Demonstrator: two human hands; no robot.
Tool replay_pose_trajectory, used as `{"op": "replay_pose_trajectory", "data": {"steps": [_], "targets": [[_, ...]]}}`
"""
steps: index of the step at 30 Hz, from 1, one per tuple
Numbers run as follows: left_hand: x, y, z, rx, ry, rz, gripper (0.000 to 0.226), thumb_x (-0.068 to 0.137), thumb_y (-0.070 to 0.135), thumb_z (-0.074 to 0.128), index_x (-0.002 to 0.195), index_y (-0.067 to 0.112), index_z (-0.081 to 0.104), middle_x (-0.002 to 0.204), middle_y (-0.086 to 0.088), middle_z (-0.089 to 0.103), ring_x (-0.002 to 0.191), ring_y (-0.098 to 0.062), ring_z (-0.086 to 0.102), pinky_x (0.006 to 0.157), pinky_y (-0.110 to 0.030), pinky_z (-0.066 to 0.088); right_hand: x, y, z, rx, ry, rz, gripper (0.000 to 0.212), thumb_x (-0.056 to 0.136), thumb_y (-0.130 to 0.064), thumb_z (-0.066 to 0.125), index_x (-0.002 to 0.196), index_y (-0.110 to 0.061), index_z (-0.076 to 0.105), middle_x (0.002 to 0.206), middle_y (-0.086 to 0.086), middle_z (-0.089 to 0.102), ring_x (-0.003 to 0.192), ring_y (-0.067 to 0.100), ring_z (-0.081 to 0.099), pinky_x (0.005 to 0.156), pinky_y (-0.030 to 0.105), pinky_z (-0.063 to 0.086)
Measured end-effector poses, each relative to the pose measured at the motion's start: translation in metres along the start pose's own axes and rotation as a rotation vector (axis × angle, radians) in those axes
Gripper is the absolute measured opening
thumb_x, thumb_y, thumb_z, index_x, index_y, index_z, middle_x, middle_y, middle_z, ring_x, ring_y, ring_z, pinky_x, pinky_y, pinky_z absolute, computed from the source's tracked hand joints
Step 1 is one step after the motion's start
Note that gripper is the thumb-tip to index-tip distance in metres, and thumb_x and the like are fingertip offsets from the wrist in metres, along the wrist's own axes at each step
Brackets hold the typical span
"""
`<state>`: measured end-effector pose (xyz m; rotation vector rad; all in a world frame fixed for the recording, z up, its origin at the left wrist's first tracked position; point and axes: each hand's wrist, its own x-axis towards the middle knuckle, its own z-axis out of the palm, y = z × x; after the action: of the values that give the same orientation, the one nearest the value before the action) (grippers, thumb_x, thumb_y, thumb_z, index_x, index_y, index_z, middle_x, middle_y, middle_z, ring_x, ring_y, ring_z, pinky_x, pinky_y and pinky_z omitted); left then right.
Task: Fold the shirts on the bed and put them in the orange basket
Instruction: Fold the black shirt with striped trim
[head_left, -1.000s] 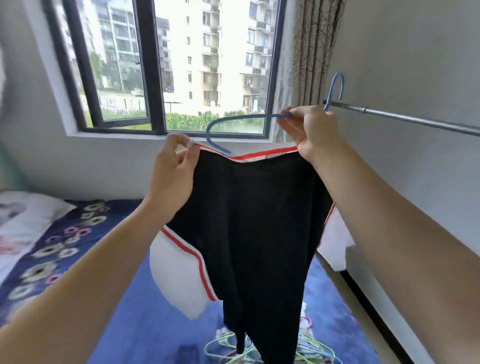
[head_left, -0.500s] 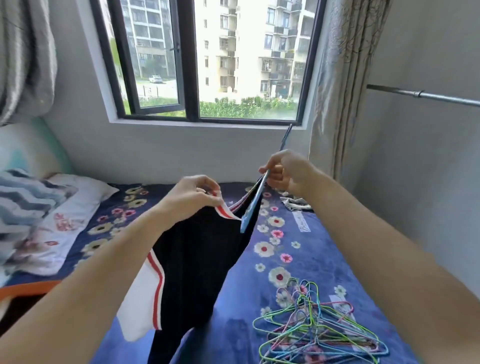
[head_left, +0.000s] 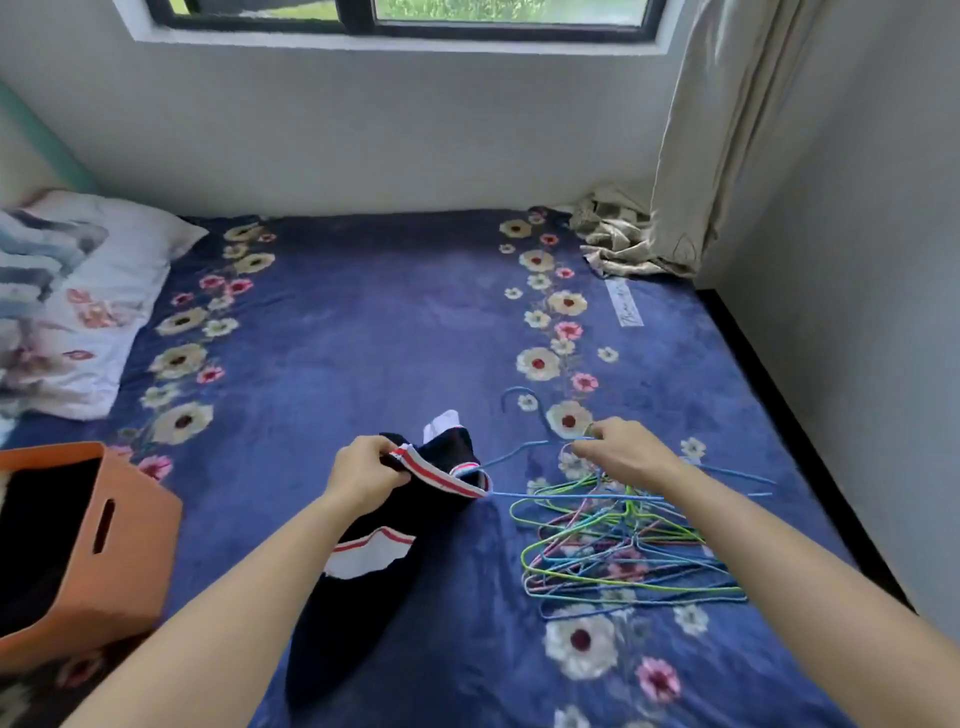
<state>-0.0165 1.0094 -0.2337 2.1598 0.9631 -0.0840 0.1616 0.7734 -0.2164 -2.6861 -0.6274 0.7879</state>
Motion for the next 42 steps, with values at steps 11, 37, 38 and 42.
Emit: {"op": "replay_pose_trajectory", "data": {"steps": [11,37,38,42], "targets": [[0.026,-0.031,0.027,-0.035,-0.025,-0.179,0.009,0.084,0.015,0.069,0.093,0.015,0.068,0.087,-0.002,0.067,0.083,-0.018,0.060,0.061,-0.024,0.043,0.045,0.128,0.011,-0.066,0.086,0.097,0.070,0.071,-0.079,0.047,0.047,-0.015,0.029,0.043,0.004,0.036,0.048,0.022,0.041,0.050,0.035,0.025],[-0.005,0.013,-0.014,-0.502,-0.310,-0.022,0.020,0.088,0.004,0.062,0.102,0.014,0.073,0.102,-0.002,0.073,0.100,-0.016,0.068,0.090,-0.021,0.051,0.071,-0.005,0.153,0.147,-0.072,-0.029,0.108,0.077,-0.042,0.071,0.152,-0.026,-0.005,0.159,0.002,0.006,0.145,0.023,0.010,0.112,0.048,0.020],[-0.007,0.011,-0.023,-0.524,-0.347,-0.017,0.021,0.088,0.003,0.061,0.100,0.014,0.074,0.104,-0.004,0.073,0.101,-0.017,0.068,0.090,-0.021,0.051,0.076,-0.015,0.148,0.215,0.003,0.001,0.102,0.080,-0.039,0.070,0.152,-0.030,-0.002,0.158,0.003,0.008,0.145,0.024,0.012,0.111,0.047,0.021],[-0.018,-0.011,-0.066,-0.600,-0.426,0.012,0.021,0.076,0.014,0.077,0.097,0.015,0.076,0.105,-0.010,0.072,0.099,-0.022,0.068,0.082,-0.023,0.054,0.096,-0.055,0.111,0.237,0.037,-0.066,0.040,0.090,-0.034,0.059,0.130,-0.035,0.053,0.147,0.003,0.034,0.139,0.023,0.024,0.105,0.043,0.026]]}}
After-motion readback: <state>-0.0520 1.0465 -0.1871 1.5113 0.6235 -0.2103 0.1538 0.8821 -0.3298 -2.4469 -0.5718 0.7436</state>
